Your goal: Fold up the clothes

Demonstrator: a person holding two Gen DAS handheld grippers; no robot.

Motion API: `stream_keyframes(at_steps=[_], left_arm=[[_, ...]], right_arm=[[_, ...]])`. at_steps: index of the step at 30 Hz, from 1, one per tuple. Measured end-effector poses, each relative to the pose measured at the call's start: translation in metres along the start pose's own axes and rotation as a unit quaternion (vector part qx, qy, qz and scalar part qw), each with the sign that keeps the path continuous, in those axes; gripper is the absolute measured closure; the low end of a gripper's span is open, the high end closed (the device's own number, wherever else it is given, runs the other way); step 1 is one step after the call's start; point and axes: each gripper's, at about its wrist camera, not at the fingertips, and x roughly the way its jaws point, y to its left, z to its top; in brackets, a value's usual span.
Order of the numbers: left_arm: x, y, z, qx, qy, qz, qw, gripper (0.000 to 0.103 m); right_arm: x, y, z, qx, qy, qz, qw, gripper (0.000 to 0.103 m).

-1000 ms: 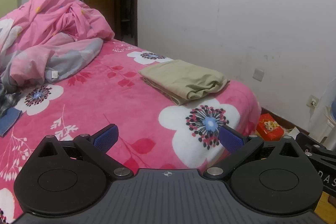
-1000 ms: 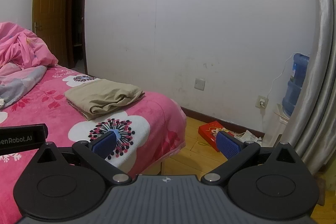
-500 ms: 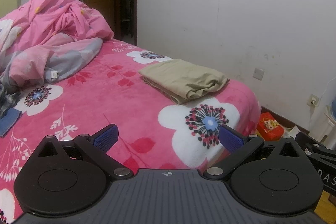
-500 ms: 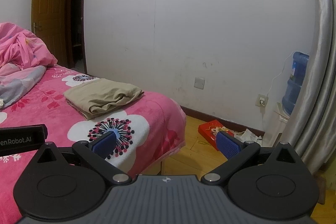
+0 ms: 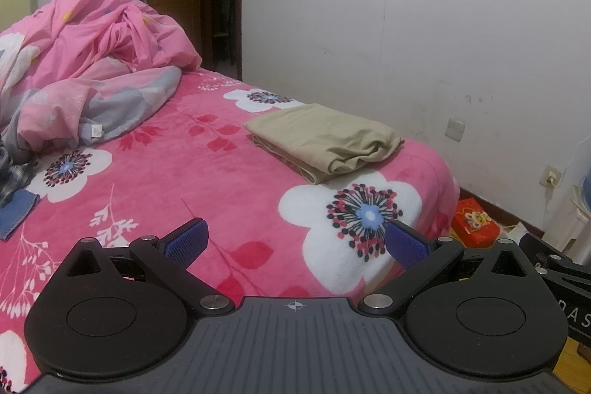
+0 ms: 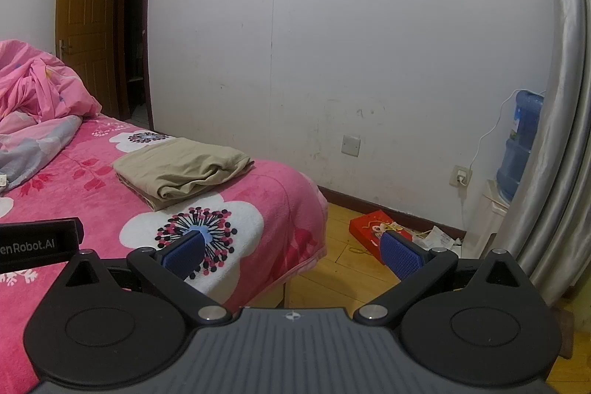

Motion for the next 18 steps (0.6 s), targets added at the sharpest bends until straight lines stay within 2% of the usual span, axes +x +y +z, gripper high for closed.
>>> stream_keyframes(at_steps=[18], left_arm=[[-0.0024, 0.0, 0.0007, 0.001, -0.005, 0.002, 1.0, 0.0]], right_arm=[[0.0002, 0.0013, 0.0, 0.003, 0.002, 0.0, 1.0, 0.0]])
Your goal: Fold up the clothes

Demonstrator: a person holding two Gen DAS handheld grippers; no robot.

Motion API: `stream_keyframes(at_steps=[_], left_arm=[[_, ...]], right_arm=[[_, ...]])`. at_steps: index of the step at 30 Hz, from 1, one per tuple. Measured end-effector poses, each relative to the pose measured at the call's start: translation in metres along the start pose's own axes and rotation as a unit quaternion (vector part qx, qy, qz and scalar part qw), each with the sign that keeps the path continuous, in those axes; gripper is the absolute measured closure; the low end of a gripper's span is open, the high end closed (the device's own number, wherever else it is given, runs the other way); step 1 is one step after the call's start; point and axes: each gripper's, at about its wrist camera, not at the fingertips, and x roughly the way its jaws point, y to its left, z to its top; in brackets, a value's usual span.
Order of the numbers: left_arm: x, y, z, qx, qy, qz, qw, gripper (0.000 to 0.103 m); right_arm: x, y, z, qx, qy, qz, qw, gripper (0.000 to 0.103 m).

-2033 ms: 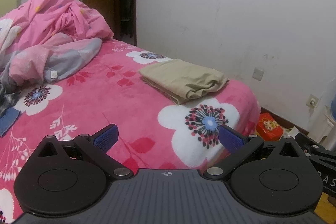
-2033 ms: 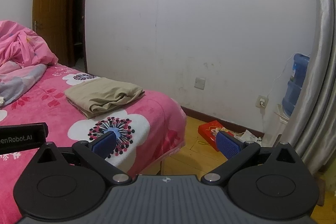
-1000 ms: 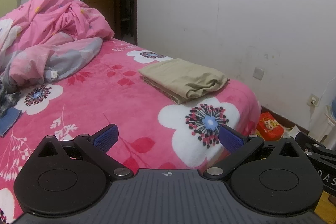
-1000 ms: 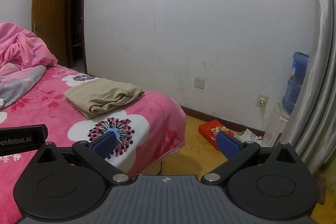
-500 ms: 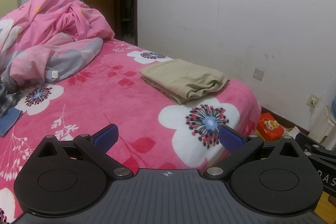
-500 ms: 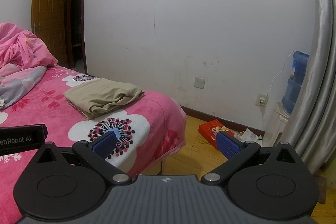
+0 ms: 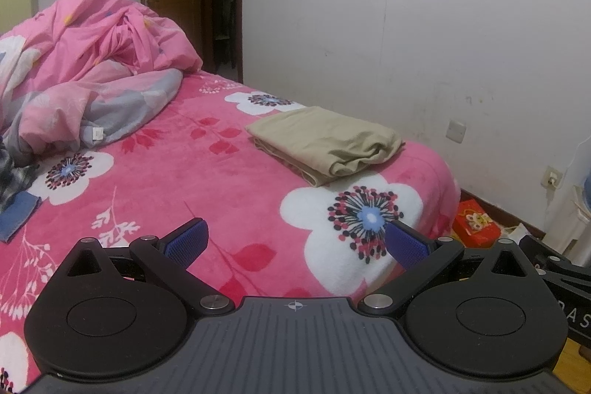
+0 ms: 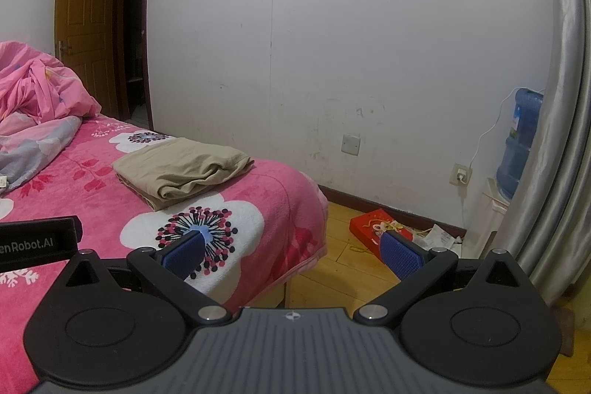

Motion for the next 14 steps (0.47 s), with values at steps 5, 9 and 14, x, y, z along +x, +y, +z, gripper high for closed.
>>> stream_keyframes(at_steps=[5, 9, 14], left_arm=[[0.0002, 0.0005, 0.0004, -0.001, 0.001, 0.001, 1.0, 0.0], [-0.0005, 0.0006, 0.0008, -0.001, 0.0, 0.001, 1.0, 0.0], [-0.0011, 0.0014, 0.001, -0.001, 0.0, 0.002, 1.0, 0.0]], right_arm=[[0.0004, -0.0012, -0.0002, 0.002, 0.0, -0.001, 1.0, 0.0], [0.001, -0.0011, -0.0001, 0.002, 0.001, 0.0, 1.0, 0.0], [-0.0006, -0.0009, -0.0005, 0.003, 0.0, 0.0, 1.0, 0.0]])
